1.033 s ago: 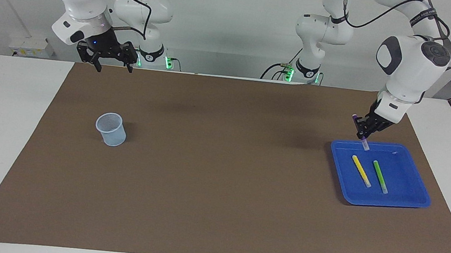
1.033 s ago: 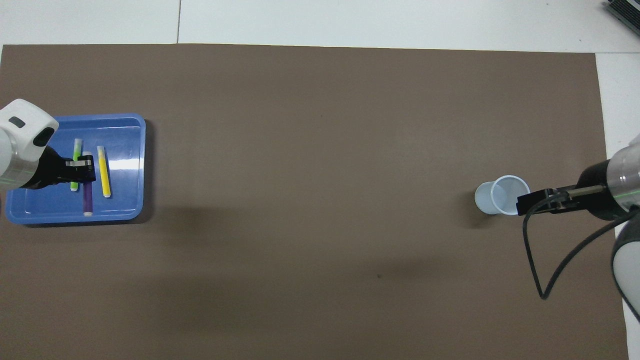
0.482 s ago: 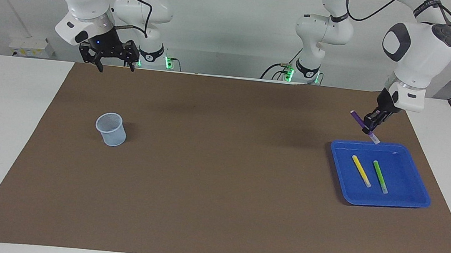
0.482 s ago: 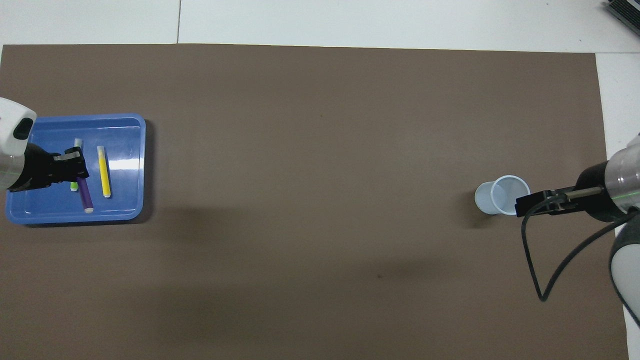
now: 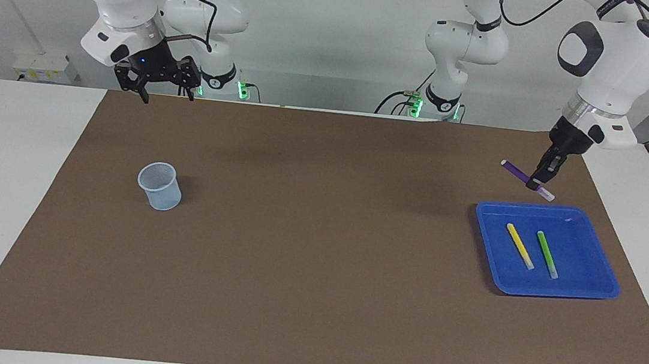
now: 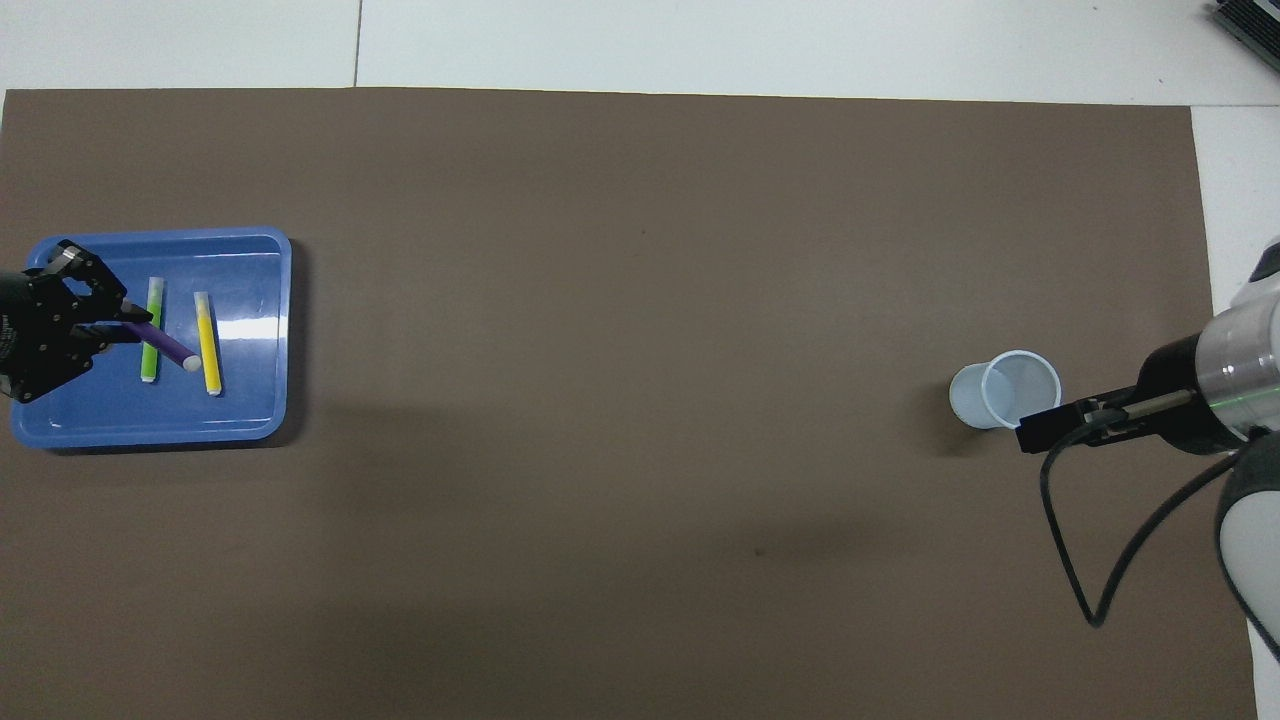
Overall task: Transfer and insert pens with both arms
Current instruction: 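Lift the purple pen from the tray with the left gripper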
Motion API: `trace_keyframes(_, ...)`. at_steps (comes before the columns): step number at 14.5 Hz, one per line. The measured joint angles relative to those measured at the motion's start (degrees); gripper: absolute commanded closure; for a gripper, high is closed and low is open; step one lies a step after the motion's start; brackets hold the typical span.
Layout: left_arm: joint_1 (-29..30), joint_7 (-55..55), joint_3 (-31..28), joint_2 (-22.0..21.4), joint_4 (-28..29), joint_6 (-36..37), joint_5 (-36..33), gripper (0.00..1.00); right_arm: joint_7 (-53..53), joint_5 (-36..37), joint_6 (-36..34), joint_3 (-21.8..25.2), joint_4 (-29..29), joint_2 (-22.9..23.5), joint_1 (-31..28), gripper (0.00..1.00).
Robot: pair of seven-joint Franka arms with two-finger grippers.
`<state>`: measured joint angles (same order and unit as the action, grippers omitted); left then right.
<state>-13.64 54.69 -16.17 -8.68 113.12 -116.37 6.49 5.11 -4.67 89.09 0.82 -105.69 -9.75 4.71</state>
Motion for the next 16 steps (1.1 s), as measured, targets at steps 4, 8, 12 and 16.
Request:
trace_keyframes(4,1.0,5.7,-0.1,-1.7,0.0,-0.5,1.0,1.00,-6.7,-9.1,0.5,0.6,-0.9,-0.6,-1.9,0.00)
trace_keyframes(8,0.7,9.3,0.8,-1.8,0.2,-0.6,1.1,1.00,-15.5,-16.8,3.3,0.4,-1.6,-0.7,-1.8,0.00)
trace_keyframes(12,0.4,16.0,5.6,-1.9,0.8,-0.6,1.2,1.00,-20.7,-22.0,7.5,0.2,-4.4,-1.1,-1.2,0.00)
trace_keyframes(16,0.3,25.0,12.6,-2.1,1.2,-0.6,1.2,1.00,-28.2,-27.3,13.9,-0.3,-6.9,-1.2,3.6,0.00)
